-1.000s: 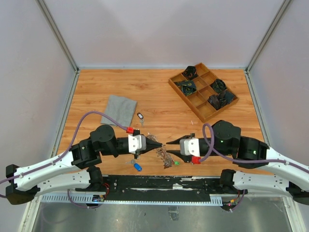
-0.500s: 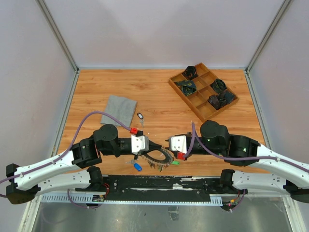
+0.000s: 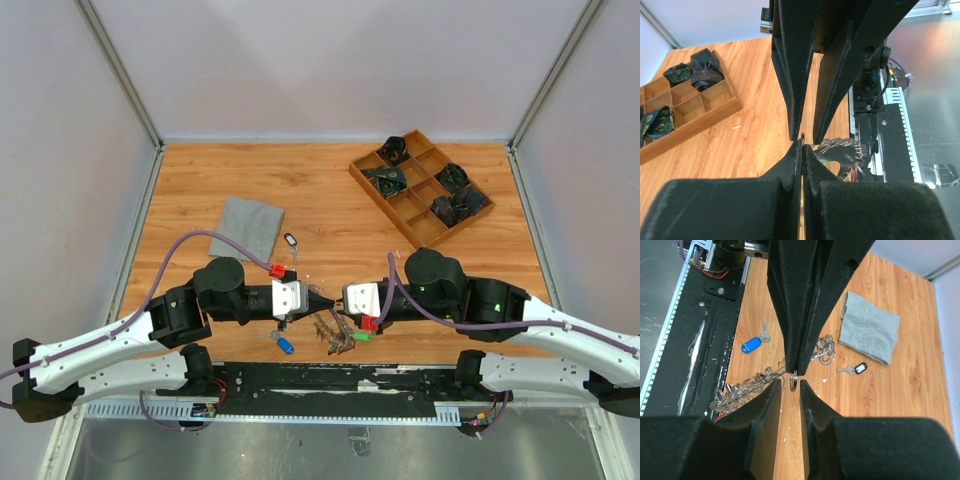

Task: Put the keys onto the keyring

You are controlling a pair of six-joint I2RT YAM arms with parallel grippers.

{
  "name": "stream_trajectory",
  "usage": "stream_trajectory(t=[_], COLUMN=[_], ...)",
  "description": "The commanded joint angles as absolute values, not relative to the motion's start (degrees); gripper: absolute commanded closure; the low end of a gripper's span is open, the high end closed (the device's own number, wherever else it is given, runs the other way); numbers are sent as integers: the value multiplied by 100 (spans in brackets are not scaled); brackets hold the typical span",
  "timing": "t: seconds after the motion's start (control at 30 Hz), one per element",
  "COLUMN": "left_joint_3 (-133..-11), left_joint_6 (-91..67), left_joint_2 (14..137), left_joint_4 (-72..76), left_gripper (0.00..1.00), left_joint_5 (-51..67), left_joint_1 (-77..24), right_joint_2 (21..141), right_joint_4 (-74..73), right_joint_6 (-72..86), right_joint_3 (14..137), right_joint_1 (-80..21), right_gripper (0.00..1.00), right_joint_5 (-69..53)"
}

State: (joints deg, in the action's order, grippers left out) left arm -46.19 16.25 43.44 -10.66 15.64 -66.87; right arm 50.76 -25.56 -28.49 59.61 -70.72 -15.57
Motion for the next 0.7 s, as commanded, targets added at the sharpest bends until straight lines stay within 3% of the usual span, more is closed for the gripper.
stream_trajectory(t=[0.0, 0.17, 0.3, 0.4, 0.57, 0.67], left_joint_3=[-4862, -4869, -4863, -4810, -4569, -4351], left_joint_6=[1675, 1685, 1720, 1736, 1569, 1429], left_joint_2=[4287, 4274, 4265, 4180, 3686, 3295], left_joint_4=[-843, -860, -866, -785, -436, -274], left_gripper=[100, 100, 99, 99, 79, 74], left_joint_5=[1638, 1682, 1745, 1757, 1480, 1207], left_joint_1=[-6683, -6686, -6682, -6688, -6684, -6686], right_joint_2=[5142, 5223, 5264, 5180, 5016, 4984], right_joint_4=[-2391, -2343, -2293, -2175, -2192, -2278], right_joint_6=[-2734, -2717, -2685, -2590, -2316, -2161], right_joint_3=[6055, 6064, 6071, 5990, 5956, 5967], right_joint_1=[-7137, -7137, -7137, -7137, -7129, -7128], right_gripper=[79, 83, 99, 100, 99, 99], right_joint_5=[-1720, -1705, -1592, -1565, -1547, -1623])
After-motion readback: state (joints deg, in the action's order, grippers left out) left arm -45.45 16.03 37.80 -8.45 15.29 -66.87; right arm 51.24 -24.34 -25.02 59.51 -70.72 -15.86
